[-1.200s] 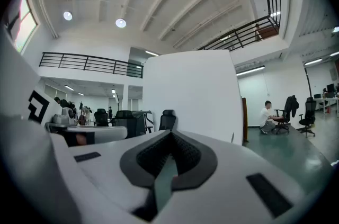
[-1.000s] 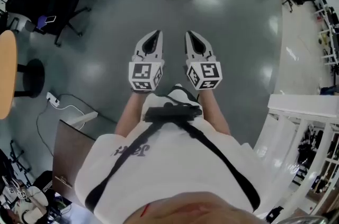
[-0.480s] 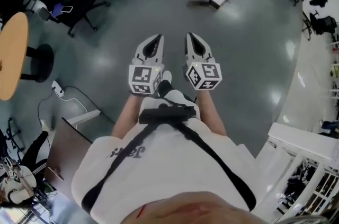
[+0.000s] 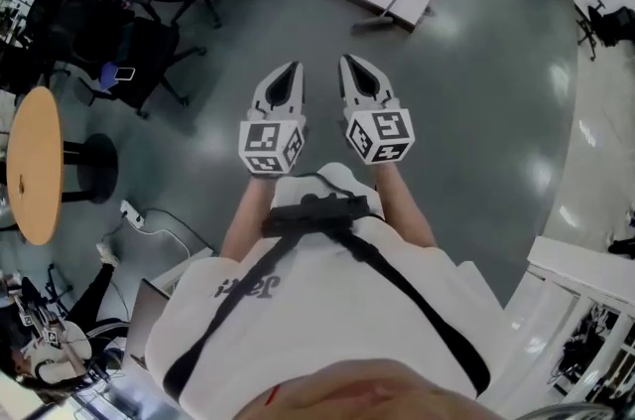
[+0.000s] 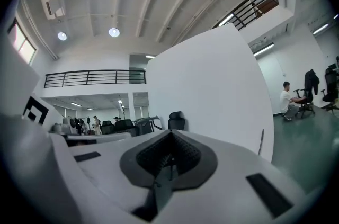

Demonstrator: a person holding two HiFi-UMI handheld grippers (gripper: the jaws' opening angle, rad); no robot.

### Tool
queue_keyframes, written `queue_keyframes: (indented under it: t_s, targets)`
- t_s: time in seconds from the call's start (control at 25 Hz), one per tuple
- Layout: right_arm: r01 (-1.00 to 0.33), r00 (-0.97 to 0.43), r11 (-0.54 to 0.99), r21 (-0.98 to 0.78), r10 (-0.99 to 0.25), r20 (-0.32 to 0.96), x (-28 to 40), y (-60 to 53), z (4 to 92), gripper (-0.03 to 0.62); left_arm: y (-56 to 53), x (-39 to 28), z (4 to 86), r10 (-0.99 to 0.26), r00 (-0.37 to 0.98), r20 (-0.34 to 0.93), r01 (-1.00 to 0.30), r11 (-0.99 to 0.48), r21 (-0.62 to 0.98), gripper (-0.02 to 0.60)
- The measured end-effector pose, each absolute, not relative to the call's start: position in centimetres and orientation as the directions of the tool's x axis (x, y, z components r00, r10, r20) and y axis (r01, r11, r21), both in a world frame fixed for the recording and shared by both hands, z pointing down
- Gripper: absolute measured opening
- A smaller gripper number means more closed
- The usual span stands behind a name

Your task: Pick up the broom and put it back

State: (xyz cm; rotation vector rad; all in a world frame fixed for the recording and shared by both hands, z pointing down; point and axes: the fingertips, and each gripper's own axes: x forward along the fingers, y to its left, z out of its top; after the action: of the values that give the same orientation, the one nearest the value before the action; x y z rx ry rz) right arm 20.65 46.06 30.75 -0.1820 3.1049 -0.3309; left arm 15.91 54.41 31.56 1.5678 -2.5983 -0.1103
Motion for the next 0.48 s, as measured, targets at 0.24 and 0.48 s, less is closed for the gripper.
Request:
queue_keyframes:
  t_s: [0.24, 0.48]
  targets:
    - [-0.233, -0.972, 0.938, -0.258, -0.225, 0.061, 20.3, 39.3, 34.1, 0.006, 46.9, 15.2, 34.1, -0.927, -0.362, 0.094, -0.924, 0.370, 0.097, 0.011]
    - [-0.367, -0.930, 0.891, -0.266, -0.357, 0.089, 17.4, 32.7, 35.9, 0.006, 39.6, 11.0, 35.6, -0.965, -0.240, 0.111, -0.962, 0.251, 0.104, 0.011]
